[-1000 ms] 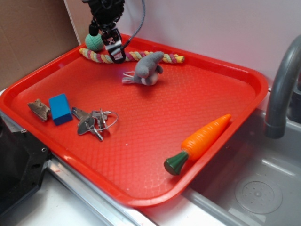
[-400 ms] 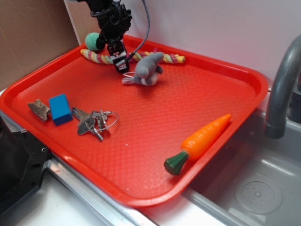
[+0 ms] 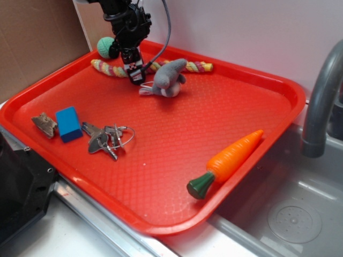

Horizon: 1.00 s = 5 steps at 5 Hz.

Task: Grab the multicolored rope.

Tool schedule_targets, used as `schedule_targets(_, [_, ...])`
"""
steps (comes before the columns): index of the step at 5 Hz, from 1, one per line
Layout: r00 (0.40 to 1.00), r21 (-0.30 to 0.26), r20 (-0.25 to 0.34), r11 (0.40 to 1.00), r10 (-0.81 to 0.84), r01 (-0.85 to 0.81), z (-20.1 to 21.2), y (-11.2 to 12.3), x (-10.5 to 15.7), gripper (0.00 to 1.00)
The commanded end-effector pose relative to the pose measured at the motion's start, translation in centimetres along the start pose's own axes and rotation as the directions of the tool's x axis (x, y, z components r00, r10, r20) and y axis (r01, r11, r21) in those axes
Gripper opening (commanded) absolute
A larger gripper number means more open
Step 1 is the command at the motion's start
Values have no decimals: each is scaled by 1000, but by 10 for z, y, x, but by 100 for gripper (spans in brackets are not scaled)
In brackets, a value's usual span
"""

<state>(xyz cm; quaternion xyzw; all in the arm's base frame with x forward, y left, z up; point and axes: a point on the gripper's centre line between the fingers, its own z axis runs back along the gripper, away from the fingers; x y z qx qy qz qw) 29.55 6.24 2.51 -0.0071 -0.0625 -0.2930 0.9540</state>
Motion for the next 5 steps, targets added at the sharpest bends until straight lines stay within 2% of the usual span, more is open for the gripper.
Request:
schedule_targets(1, [956,83,85,954,283,-289,102,-74,5,0])
schedule_targets(2, [850,28,47,850,525,-526,157,-100,10,0])
schedule_targets(3, [755,102,36,749,654,-654,188,-124,16,0])
schedule_targets(4, [600,99,20,595,800,-798,194,-115,9,0])
schedule_targets(5, [599,150,50,587,799,-796,193,-114,5,0])
